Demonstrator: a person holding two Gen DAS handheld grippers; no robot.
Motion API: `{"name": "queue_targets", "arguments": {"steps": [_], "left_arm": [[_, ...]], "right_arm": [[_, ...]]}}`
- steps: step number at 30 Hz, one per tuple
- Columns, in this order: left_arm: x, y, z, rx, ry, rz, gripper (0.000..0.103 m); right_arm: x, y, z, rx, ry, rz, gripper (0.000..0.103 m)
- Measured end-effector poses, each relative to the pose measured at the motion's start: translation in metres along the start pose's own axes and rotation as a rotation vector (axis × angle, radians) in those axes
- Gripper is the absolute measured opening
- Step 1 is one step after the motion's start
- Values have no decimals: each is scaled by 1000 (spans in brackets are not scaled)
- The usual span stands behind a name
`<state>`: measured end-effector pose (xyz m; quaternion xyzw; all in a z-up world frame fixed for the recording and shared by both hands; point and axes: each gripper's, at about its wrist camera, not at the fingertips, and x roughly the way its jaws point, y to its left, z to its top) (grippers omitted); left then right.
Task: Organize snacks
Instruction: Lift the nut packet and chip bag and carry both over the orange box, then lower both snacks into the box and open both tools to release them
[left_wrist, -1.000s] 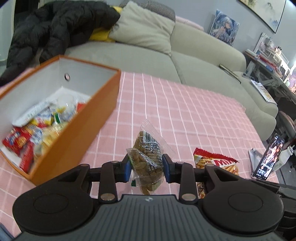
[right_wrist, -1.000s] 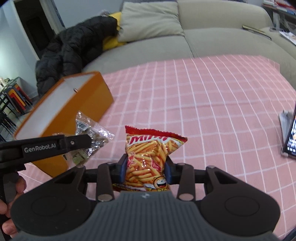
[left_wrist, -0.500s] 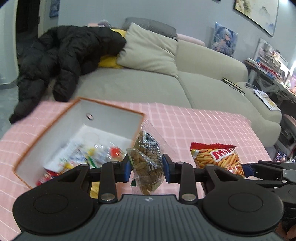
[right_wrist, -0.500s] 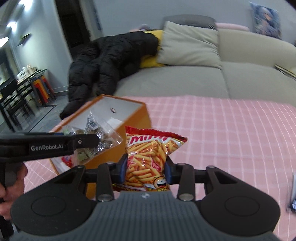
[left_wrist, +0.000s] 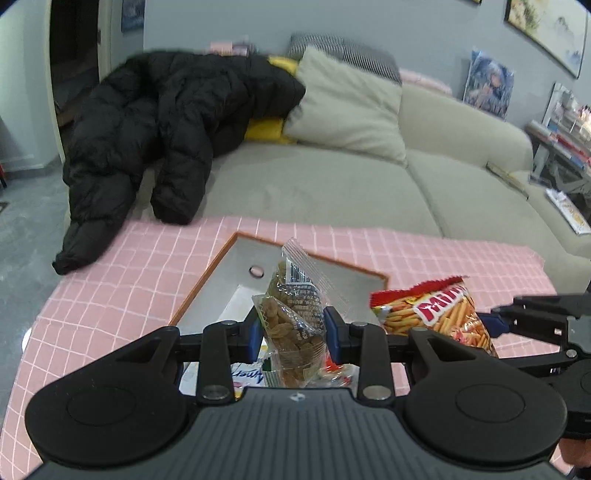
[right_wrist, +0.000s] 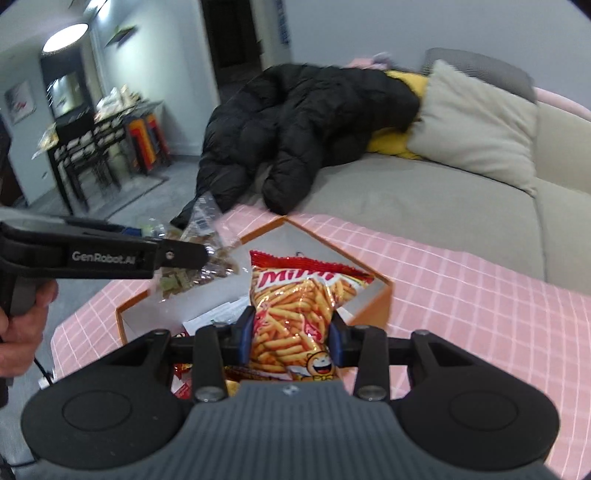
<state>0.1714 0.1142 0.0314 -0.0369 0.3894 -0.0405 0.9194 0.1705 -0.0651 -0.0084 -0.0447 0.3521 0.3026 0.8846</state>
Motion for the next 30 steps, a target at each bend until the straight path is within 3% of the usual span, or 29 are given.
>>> {"name": "queue_targets", "arguments": {"steps": [6,15,30], "left_arm": [[46,20,9,32,112,-6,38],[103,31,10,59,218,11,38],[157,26,5,102,318,57,38]], "right_arm": [[63,1,21,-80,129,5,36],[136,0,32,-224,268,-21,37],[197,0,28,-301,376,-87,38]]}}
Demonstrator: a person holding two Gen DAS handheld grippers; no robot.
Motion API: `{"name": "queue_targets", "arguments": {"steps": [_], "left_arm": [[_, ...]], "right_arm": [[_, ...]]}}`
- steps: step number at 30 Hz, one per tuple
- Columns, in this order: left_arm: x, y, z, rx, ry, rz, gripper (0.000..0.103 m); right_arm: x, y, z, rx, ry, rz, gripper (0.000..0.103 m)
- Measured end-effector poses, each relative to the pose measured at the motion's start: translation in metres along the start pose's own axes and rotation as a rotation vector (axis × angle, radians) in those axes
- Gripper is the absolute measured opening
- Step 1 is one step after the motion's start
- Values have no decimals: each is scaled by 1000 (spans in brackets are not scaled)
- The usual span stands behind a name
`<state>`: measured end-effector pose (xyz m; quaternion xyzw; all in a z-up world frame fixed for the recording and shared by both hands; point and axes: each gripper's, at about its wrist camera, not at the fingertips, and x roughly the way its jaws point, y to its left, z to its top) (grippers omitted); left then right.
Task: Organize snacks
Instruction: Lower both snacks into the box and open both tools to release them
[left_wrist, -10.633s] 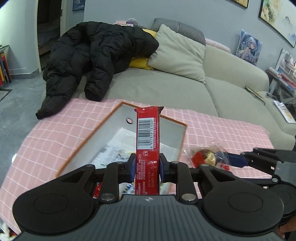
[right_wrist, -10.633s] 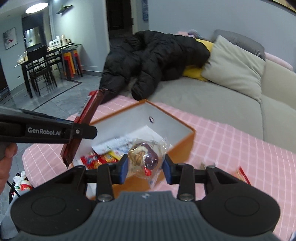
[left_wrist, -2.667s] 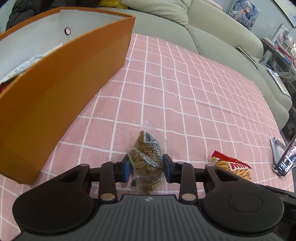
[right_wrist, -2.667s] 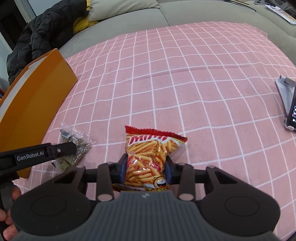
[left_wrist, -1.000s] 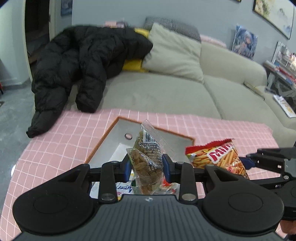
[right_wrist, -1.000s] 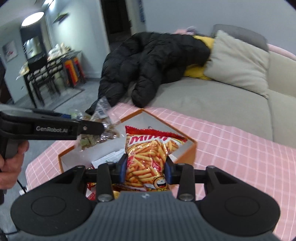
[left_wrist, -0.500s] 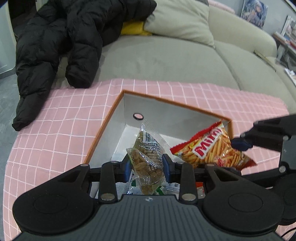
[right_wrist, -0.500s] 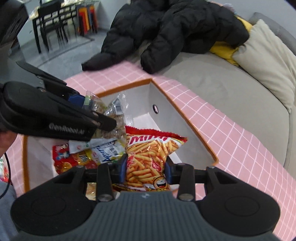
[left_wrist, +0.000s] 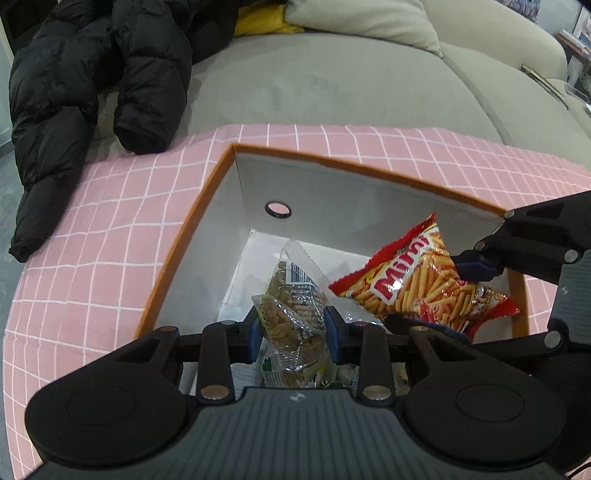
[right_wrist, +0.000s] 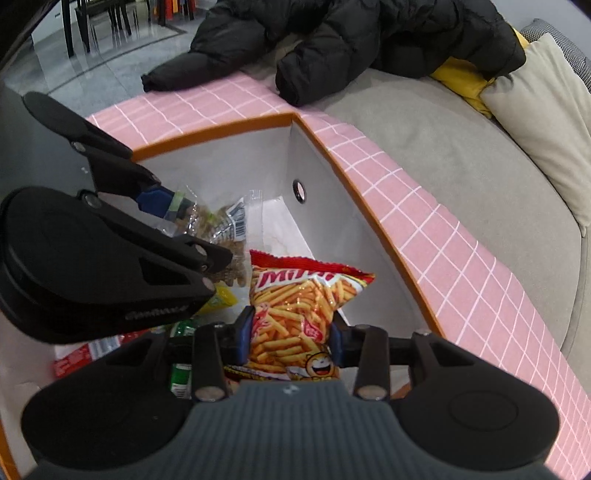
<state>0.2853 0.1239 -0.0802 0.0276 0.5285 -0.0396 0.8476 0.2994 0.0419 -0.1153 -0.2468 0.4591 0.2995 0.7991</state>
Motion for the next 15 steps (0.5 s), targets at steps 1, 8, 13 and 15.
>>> {"name": "queue_targets", "arguments": {"steps": [1,8,13,15], "left_arm": [[3,-1,0,3,8,4,38],[6,2,-1,-19,29,28,43],[-6,4,-3,-22,-10,45,57],[-14,4,-3,-23,-26,47,60]], "right_arm": [[1,1,0,-1,0,-4,39],[-1,3,1,1,-2,-16,49],[-10,3,-1,19,-12,-19,60],[-15,2,-1,25,-19,-23,62]]}}
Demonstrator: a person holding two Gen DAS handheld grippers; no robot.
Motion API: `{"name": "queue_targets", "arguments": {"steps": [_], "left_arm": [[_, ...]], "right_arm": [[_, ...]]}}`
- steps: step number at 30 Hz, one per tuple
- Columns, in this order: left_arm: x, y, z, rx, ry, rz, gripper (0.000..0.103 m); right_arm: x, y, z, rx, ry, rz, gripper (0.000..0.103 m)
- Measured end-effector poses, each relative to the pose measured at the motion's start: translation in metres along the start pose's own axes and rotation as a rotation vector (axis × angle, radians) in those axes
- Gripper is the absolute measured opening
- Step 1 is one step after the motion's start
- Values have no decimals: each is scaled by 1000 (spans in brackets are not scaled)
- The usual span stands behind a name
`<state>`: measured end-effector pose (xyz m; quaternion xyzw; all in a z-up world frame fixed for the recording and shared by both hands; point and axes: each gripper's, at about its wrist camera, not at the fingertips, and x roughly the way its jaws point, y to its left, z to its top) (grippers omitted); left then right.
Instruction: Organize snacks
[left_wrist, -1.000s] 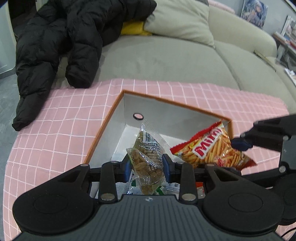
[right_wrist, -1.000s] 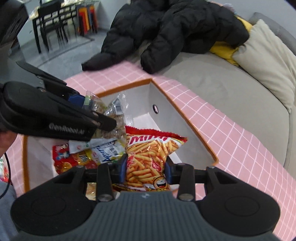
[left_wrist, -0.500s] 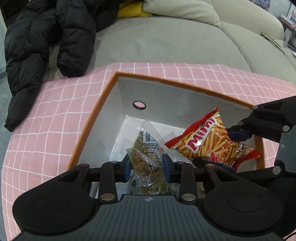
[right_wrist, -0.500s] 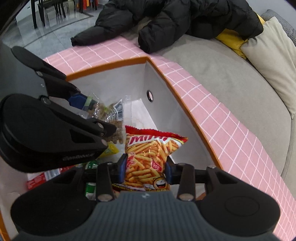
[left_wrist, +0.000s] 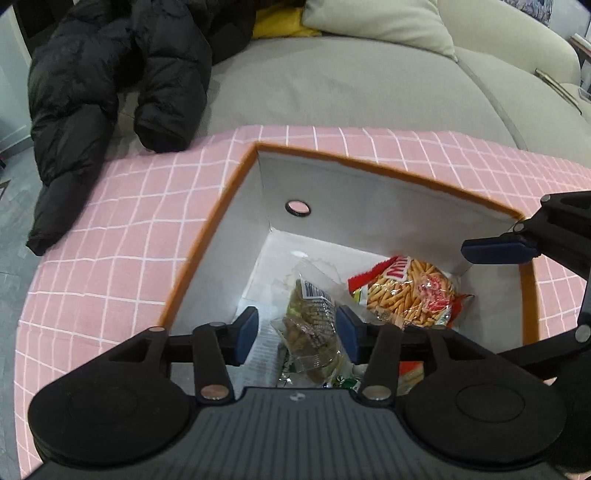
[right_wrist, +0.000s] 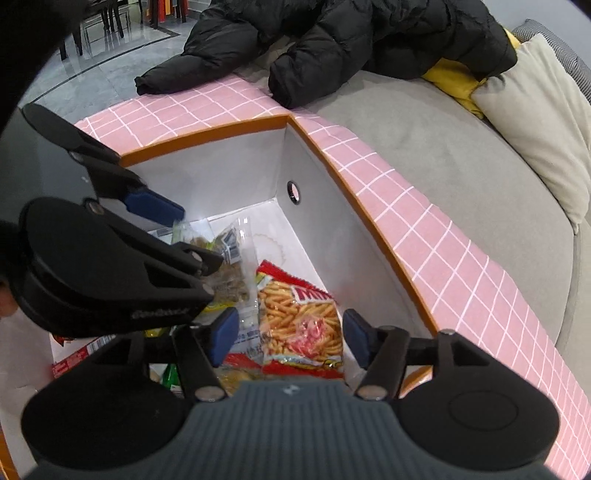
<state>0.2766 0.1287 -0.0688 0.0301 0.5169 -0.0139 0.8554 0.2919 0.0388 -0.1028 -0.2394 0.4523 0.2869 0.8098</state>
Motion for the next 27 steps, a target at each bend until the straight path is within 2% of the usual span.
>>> {"name": "queue_targets", "arguments": {"steps": [1,3,5,9,15,18,21,24,27], "left_arm": [[-6,0,0,3,-10,0,61],[-16,1,1,10,-31,10,68],[-31,1,2,23,-57,24,70],[-64,0,3,38,-119,59,72],[-132,-9,-6,62,-276,116,72],[-170,-19,-16,81,-366,168,74],[-204,-31,-30,101,-458,212,80],[-236,-43,-47,95,-541,246,88],[-261,-50,-60,64,-588,257,90]], "right_arm": [[-4,-1,0,6,-3,-1,63],[-12,-3,1,19,-12,0,75],[-24,-4,2,25,-29,4,80],[-54,-6,2,40,-76,-5,81],[-114,-12,-2,111,-184,12,91],[-151,-13,-10,152,-257,10,93],[-187,-12,-22,194,-332,2,99],[-221,-4,-36,196,-409,-24,99],[-252,9,-56,192,-483,-62,99]]}}
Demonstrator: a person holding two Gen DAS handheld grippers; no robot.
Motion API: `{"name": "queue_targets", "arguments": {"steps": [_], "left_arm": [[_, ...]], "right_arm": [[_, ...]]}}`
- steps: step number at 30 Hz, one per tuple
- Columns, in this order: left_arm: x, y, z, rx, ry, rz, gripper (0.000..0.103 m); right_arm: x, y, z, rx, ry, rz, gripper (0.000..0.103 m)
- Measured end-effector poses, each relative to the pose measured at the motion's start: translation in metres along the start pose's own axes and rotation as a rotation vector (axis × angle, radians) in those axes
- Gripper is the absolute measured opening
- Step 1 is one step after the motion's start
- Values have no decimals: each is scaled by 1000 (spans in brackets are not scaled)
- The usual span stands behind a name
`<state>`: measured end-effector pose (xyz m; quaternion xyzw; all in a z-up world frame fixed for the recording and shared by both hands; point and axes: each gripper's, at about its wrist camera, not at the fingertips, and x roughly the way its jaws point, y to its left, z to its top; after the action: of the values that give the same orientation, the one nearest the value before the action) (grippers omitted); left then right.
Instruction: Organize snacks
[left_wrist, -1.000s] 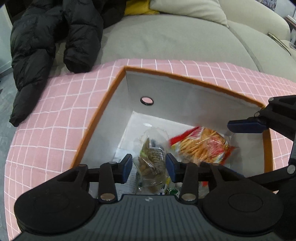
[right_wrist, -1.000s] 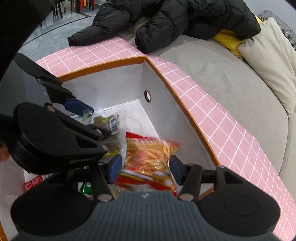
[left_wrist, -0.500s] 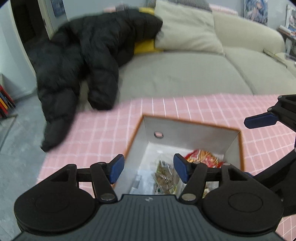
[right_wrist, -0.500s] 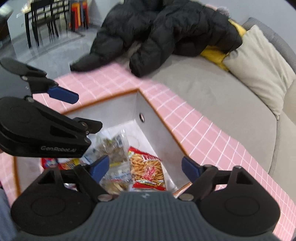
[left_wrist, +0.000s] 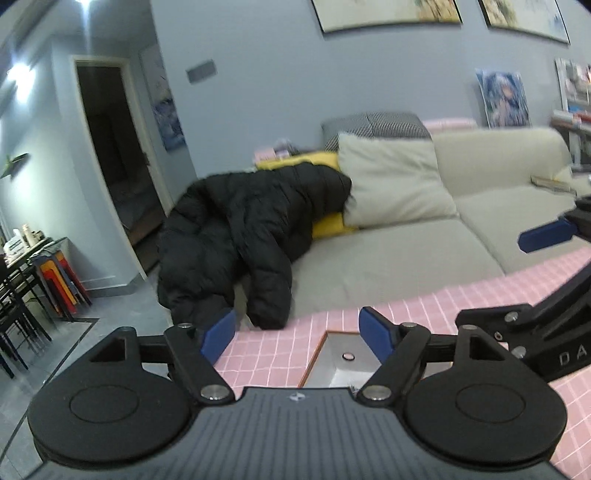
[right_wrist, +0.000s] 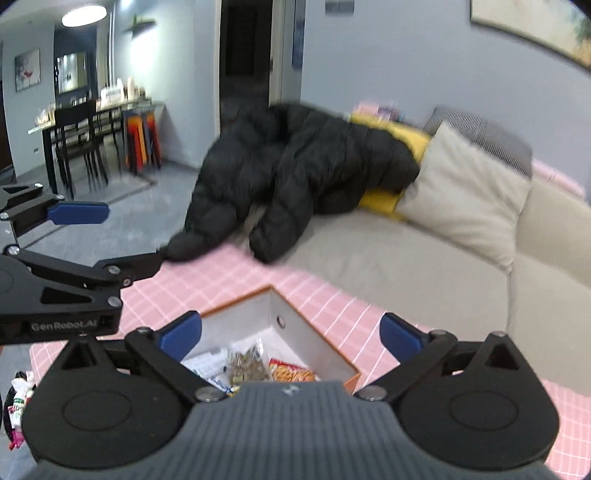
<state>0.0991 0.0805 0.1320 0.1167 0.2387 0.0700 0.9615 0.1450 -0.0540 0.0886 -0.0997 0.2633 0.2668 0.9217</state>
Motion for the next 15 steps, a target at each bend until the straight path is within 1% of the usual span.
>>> {"name": "queue_targets", "arguments": {"steps": [4,6,9,11,15], "left_arm": [[-34,-1,-2,-30,-59,23,91],[-48,-3,-6,-31,-109,57,91],[-64,-9,-16,-46,-149,88,94],[-69,-11,-25,-66,-145,83,94],[-73,-15,-43,-99,-91,56,94]], "right_arm": [[-43,10,-15,-1,-91,-52,99],[-62,13,-25,0,-136,-72,99],[-88,21,-41,9,-186,-105,99],[-102,26,-53,26,-205,-126,99],[-122,38,-78,68,-218,-156,99]]}}
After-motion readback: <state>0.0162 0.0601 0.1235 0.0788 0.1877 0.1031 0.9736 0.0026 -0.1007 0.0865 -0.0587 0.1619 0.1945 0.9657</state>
